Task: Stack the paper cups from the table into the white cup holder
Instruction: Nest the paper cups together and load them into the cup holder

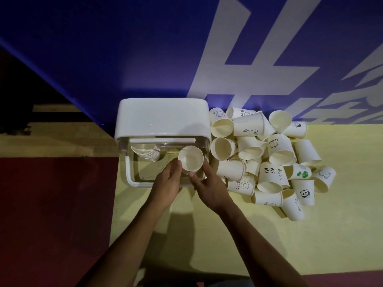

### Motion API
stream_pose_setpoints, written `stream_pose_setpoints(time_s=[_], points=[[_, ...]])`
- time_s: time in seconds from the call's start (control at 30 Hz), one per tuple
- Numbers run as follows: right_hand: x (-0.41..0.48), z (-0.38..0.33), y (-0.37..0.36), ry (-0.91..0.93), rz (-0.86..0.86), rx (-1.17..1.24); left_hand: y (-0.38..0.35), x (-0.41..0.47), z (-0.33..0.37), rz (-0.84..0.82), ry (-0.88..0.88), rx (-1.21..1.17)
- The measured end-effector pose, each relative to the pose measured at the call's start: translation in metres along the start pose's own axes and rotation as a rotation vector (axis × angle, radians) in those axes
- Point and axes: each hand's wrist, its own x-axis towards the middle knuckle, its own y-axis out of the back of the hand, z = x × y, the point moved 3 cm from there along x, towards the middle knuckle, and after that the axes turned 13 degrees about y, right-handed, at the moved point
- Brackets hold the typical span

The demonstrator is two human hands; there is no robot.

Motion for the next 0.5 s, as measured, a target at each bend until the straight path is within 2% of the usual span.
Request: stream_pose_setpoints(time_s=[0.17, 0.5], points=[[0.022, 0.002, -0.006, -0.025, 0.032, 0.051, 0.002, 0.016, 0.019, 0.045, 0.053, -0.036], [0.05, 0.011, -0.01, -0.126, 0.061, 0.071, 0.0, 0.053, 0.031, 0.073, 0.029, -0.034]])
